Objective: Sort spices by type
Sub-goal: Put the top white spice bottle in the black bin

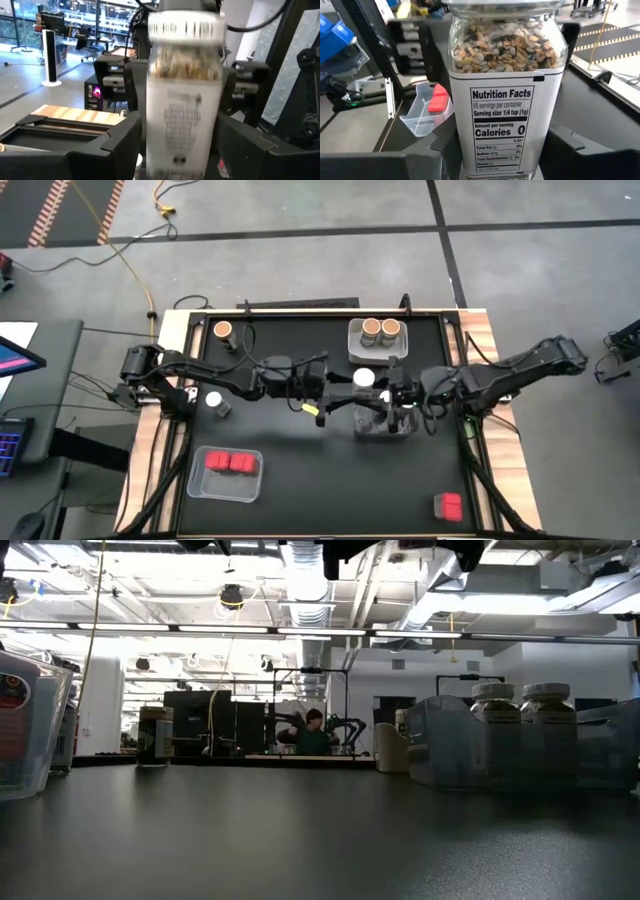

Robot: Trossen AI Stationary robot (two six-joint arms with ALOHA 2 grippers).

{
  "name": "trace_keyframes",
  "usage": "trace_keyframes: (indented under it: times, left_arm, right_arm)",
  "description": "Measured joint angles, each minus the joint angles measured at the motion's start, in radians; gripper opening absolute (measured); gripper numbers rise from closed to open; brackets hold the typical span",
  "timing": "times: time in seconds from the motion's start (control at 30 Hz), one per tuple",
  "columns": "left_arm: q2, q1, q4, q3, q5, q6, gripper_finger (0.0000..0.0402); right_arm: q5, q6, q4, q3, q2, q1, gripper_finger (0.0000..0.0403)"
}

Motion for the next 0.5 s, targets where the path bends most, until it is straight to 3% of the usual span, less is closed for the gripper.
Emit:
trace_keyframes:
  times: [0.5]
  left_arm:
    - [-0.001, 0.002, -0.061, 0.0, 0.018, -0.066, 0.0228]
  right_arm:
    - [-0.073, 0.0, 0.048, 0.0, 0.048, -0.04, 0.022]
